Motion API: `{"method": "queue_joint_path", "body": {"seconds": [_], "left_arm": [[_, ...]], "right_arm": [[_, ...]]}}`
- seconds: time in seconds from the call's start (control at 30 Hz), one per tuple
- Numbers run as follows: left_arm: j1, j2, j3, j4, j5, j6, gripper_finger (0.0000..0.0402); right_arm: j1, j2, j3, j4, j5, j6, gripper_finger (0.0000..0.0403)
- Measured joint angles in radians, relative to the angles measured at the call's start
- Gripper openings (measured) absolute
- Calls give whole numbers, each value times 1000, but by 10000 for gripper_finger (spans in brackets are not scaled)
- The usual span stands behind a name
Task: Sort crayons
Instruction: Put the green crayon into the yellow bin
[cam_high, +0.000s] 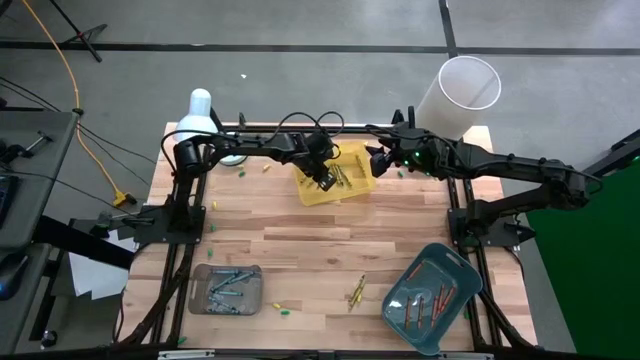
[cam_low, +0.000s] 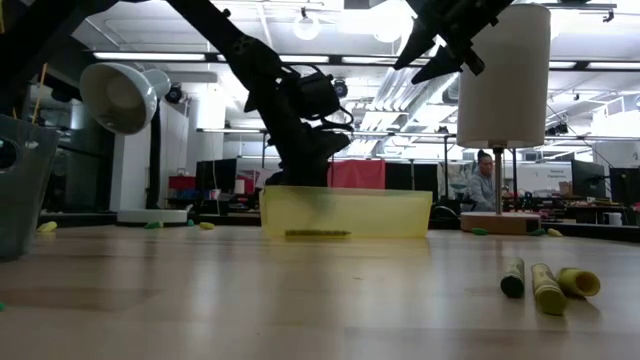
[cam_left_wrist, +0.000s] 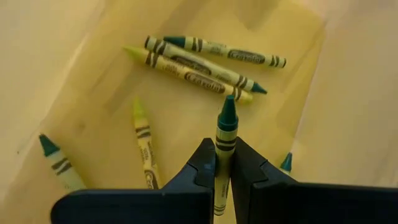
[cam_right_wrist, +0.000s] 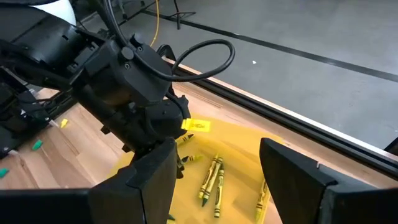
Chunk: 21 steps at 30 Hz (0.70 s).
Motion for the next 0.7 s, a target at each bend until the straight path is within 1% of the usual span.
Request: {"method": "queue_joint_path", "body": {"seconds": [0.27,0.4,0.53,0.7], "left_arm": [[0,0,-5,3,-23,8,2],[-1,0,-5,9,-23,11,14],[-1,0,-5,19,-23,10,39],[-3,0,-5,24,-23,10,87]], "right_arm": [[0,0,0,0,0,0,222],[0,0,0,0,0,0,222],[0,0,0,0,0,0,222],[0,1,0,0,0,0,222]]}}
